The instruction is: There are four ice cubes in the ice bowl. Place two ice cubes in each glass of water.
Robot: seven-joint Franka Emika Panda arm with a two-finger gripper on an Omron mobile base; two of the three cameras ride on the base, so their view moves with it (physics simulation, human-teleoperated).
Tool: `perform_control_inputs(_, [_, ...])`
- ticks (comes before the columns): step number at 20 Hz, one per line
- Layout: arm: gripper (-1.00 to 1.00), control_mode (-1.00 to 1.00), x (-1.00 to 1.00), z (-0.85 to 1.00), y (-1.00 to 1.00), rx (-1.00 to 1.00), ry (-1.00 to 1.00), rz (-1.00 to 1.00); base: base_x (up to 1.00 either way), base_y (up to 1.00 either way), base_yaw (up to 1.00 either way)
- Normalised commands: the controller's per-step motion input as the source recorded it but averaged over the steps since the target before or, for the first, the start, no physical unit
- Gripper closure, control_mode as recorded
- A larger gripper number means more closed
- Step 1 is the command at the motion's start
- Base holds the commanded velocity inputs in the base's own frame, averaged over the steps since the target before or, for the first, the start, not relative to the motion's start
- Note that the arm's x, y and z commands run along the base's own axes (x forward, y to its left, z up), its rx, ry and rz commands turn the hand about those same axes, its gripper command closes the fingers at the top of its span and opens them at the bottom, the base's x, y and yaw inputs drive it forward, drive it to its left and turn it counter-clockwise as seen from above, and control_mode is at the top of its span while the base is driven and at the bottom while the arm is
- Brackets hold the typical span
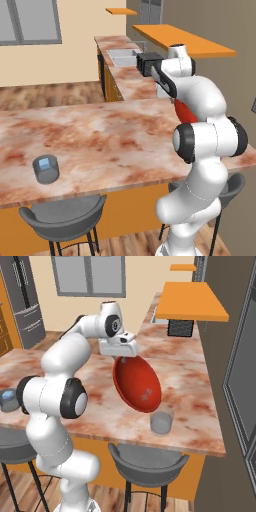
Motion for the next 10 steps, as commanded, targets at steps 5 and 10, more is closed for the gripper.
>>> perform_control_inputs(5, [1.0, -1.0, -0.12, 0.13, -0.05, 0.03, 0.0, 0.01, 0.0, 0.0, 0.0])
perform_control_inputs(10, [1.0, -1.0, -0.05, 0.04, -0.01, 0.04, 0.0, 0.0, 0.0, 0.0, 0.0])
